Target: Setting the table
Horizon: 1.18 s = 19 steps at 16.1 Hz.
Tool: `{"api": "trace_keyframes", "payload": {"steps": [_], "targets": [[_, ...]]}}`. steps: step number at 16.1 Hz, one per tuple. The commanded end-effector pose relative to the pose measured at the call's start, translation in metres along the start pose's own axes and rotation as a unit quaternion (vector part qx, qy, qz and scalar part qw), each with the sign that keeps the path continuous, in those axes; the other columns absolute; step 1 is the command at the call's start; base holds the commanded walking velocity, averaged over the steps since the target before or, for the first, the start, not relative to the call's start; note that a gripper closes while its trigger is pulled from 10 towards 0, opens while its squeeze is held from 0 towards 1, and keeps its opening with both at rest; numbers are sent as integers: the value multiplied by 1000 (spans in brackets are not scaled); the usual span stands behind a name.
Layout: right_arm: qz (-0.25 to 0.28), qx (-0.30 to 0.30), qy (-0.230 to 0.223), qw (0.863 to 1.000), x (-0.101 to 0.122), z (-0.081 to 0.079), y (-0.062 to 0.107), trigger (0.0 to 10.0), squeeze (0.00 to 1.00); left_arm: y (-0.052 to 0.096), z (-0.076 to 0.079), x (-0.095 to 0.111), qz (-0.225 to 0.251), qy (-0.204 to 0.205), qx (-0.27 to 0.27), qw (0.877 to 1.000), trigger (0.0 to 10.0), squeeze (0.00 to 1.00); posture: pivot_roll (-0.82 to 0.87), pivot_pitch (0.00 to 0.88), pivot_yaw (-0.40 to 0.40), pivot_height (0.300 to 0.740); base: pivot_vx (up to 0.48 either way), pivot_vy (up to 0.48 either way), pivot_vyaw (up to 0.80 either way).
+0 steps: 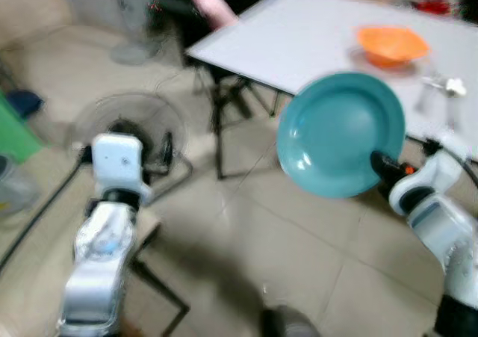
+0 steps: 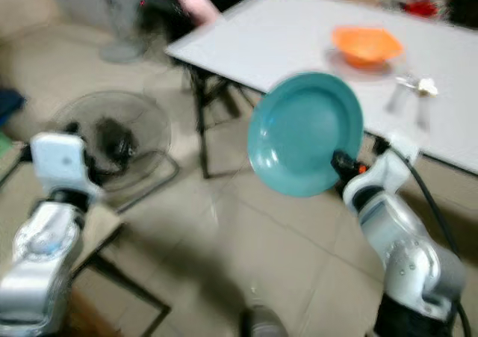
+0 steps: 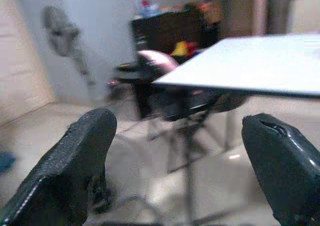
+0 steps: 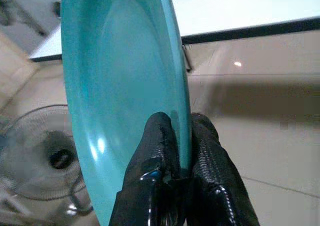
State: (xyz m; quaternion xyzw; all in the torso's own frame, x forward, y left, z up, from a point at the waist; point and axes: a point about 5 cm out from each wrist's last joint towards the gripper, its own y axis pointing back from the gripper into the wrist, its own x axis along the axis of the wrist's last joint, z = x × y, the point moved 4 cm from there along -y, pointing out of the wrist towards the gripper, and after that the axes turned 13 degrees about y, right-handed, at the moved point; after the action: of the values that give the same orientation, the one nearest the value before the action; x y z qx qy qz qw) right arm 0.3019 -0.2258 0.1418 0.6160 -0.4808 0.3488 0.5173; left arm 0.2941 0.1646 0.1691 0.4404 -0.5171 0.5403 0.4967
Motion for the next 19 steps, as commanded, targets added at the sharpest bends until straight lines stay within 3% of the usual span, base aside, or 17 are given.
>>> {"api": "trace_keyframes", "payload": {"steps": [1,5,12,19], "targets": [[31,10,4,999,13,-6,1,10000,0,0,-6,6,6,-2,8,1000,10000,0,-192,63,52,740,0,0,-781],[13,41,6,999,0,-26,-5,10000,0,3,-2,4,-4,22,12,1000,10000,0,-183,68,39,740,215,0,-781],[-7,89,66,994,-11,-50,-12,10000,0,13,-14,-2,-25,18,38,999,10000,0,-167,64,15,740,401,0,0],[-10,95,36,995,-16,-52,-16,10000,0,14,-18,0,-27,12,43,999,10000,0,-155,54,4,740,416,0,0]]}}
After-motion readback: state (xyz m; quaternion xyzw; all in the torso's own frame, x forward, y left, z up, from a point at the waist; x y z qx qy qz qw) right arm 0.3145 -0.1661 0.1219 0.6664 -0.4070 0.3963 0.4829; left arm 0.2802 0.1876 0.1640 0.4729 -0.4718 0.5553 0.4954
